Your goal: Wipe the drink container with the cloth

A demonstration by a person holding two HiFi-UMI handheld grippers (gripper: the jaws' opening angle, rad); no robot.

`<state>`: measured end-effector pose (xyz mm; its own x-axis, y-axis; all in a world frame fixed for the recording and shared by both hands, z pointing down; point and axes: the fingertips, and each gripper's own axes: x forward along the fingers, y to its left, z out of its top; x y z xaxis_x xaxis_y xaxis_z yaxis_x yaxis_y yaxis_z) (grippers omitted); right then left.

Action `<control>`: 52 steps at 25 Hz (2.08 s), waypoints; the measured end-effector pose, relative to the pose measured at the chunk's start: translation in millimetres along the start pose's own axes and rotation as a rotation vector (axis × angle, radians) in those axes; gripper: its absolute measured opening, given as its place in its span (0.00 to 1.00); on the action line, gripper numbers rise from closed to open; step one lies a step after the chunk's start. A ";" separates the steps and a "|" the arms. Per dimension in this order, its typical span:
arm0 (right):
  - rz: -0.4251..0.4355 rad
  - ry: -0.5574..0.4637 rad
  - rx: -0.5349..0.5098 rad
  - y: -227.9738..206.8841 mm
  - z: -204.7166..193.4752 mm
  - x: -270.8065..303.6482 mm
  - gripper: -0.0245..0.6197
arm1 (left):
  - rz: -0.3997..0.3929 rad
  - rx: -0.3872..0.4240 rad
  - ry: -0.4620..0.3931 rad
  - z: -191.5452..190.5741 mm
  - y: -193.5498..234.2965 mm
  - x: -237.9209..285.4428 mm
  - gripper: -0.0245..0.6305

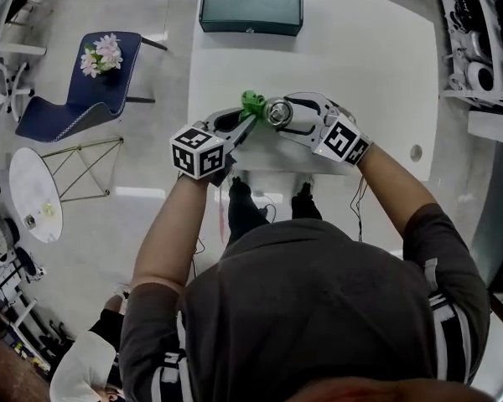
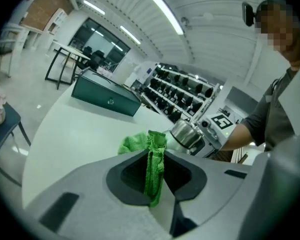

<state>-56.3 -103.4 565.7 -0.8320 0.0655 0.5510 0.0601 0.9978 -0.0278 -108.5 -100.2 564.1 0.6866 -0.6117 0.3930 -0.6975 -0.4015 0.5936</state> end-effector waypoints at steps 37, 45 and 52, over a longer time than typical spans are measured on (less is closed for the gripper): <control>0.072 0.167 0.188 -22.9 36.3 -4.6 0.42 | 0.171 0.314 0.065 7.6 5.0 12.1 0.11; -0.061 -0.141 0.706 -54.9 46.2 -39.1 0.42 | 0.060 0.389 -0.095 77.7 -70.9 -6.1 0.11; -0.066 -0.319 0.868 -75.2 58.5 -66.0 0.42 | 0.086 0.400 0.034 46.5 -55.1 1.9 0.11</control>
<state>-38.2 -182.2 482.6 -0.9392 -0.1203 0.3217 -0.3196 0.6491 -0.6903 -78.3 -111.0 499.4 0.6236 -0.6348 0.4562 -0.7732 -0.5869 0.2403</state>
